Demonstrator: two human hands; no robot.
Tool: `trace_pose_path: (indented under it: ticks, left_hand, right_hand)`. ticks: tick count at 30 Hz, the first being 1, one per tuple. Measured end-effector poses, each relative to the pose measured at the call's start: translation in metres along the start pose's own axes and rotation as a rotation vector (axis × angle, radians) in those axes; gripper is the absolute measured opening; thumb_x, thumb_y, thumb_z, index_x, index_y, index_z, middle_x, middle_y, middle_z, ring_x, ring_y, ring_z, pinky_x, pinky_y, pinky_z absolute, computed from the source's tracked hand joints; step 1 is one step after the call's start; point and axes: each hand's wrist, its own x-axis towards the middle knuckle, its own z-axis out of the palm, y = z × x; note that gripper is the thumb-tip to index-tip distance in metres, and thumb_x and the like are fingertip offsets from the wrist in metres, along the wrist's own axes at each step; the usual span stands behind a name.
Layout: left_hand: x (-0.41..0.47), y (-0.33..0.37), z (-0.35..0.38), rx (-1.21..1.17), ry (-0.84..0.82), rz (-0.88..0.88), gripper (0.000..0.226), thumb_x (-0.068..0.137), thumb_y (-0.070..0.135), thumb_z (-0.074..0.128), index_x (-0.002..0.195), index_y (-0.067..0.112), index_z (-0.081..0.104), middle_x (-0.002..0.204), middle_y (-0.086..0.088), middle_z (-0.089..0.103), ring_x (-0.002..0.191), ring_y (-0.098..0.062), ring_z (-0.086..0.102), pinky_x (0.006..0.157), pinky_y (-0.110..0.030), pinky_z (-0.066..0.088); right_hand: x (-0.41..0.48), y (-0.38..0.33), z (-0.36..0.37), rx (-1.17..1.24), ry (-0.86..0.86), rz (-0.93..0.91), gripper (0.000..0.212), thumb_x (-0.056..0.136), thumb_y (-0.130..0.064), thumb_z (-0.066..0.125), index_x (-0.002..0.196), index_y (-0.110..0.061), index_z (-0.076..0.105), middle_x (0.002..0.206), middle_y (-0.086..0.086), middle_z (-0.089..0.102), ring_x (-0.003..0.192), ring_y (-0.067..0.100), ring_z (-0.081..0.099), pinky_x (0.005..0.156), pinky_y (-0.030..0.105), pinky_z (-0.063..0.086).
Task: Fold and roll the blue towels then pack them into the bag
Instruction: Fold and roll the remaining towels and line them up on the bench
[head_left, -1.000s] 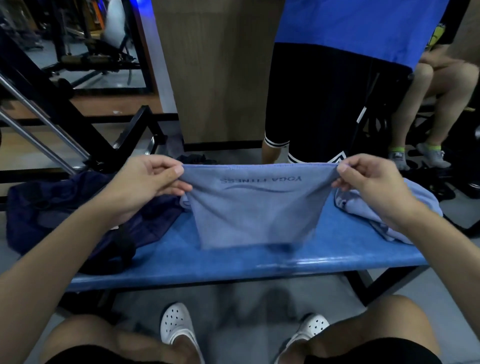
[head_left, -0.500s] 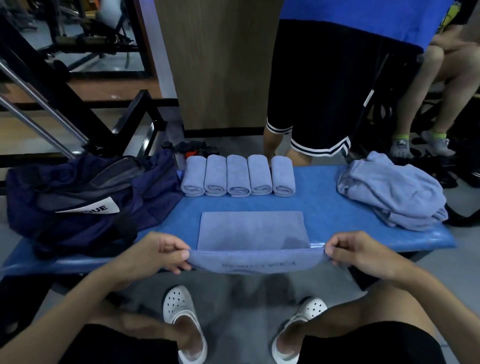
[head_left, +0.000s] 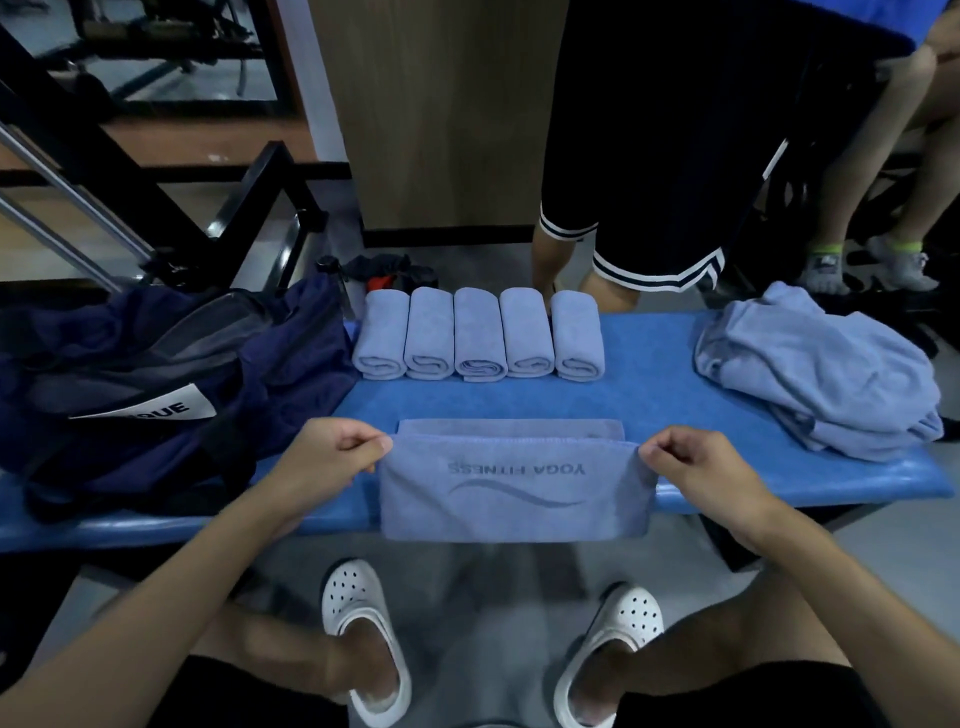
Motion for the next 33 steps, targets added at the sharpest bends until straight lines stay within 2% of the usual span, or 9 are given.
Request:
trace_pose_path:
  ticks: [3,5,8,10,15,23,27,30,33]
  left_hand:
    - [0.028,-0.008,0.011,-0.002,0.028,-0.03,0.013,0.091,0.013,0.069,0.081,0.014,0.075,0.072,-0.008,0.07,0.067,-0.008,0.061,0.057,-0.023,0.051]
    - [0.044,-0.012,0.017,0.017,0.054,-0.043,0.013,0.091,0.013,0.069,0.08,0.011,0.075,0.078,-0.016,0.071,0.065,-0.01,0.06,0.057,-0.023,0.054]
    - [0.06,-0.02,0.024,0.038,0.077,-0.062,0.017,0.092,0.016,0.068,0.076,0.011,0.073,0.066,-0.008,0.065,0.061,-0.01,0.057,0.059,-0.031,0.057]
    - [0.066,-0.027,0.028,0.085,0.08,-0.069,0.019,0.091,0.019,0.068,0.075,0.011,0.072,0.06,0.0,0.062,0.058,-0.009,0.056,0.064,-0.04,0.057]
    - [0.069,-0.03,0.038,0.165,0.184,-0.051,0.023,0.091,0.025,0.068,0.069,0.018,0.069,0.067,0.003,0.069,0.067,-0.015,0.066,0.065,-0.029,0.049]
    - [0.072,-0.029,0.043,0.21,0.229,-0.071,0.022,0.093,0.029,0.065,0.073,0.021,0.069,0.07,0.008,0.07,0.072,-0.005,0.065,0.062,-0.021,0.044]
    - [0.072,-0.026,0.045,0.265,0.242,-0.067,0.02,0.093,0.031,0.064,0.078,0.021,0.07,0.073,0.012,0.07,0.073,0.0,0.064,0.062,-0.015,0.041]
    - [0.073,-0.026,0.046,0.282,0.25,-0.062,0.019,0.093,0.031,0.065,0.078,0.021,0.07,0.073,0.013,0.07,0.073,-0.001,0.064,0.063,-0.018,0.045]
    - [0.074,-0.027,0.047,0.286,0.264,-0.059,0.019,0.092,0.033,0.066,0.076,0.023,0.069,0.069,0.012,0.069,0.072,-0.005,0.065,0.068,-0.031,0.054]
  right_hand:
    - [0.024,0.007,0.013,-0.065,0.062,0.009,0.019,0.093,-0.012,0.062,0.076,-0.005,0.062,0.062,0.004,0.053,0.052,0.005,0.041,0.05,0.016,0.034]
    - [0.038,0.013,0.021,-0.108,0.098,0.01,0.02,0.093,-0.014,0.062,0.074,-0.012,0.06,0.06,0.002,0.053,0.052,0.005,0.043,0.051,0.016,0.036]
    - [0.055,0.024,0.03,-0.188,0.134,0.009,0.02,0.093,-0.017,0.061,0.074,-0.019,0.057,0.067,0.003,0.06,0.066,0.02,0.055,0.062,0.03,0.043]
    - [0.06,0.028,0.035,-0.232,0.146,0.009,0.018,0.094,-0.019,0.061,0.076,-0.019,0.057,0.068,0.002,0.061,0.07,0.022,0.057,0.062,0.032,0.04]
    - [0.062,0.032,0.043,-0.342,0.218,-0.003,0.015,0.094,-0.026,0.059,0.083,-0.016,0.059,0.067,-0.002,0.06,0.068,0.018,0.056,0.059,0.032,0.037]
    - [0.07,0.034,0.045,-0.438,0.257,-0.027,0.018,0.095,-0.031,0.058,0.083,-0.018,0.057,0.062,-0.002,0.06,0.065,0.024,0.056,0.058,0.039,0.046]
    - [0.071,0.035,0.045,-0.458,0.26,-0.025,0.017,0.095,-0.033,0.057,0.085,-0.019,0.058,0.063,-0.008,0.06,0.065,0.021,0.057,0.06,0.04,0.049]
    - [0.07,0.035,0.046,-0.468,0.258,-0.017,0.016,0.095,-0.033,0.056,0.085,-0.021,0.057,0.062,-0.01,0.057,0.064,0.02,0.056,0.059,0.039,0.048]
    - [0.07,0.033,0.047,-0.482,0.251,0.009,0.016,0.096,-0.033,0.055,0.086,-0.02,0.056,0.064,-0.008,0.056,0.067,0.023,0.054,0.058,0.035,0.043]
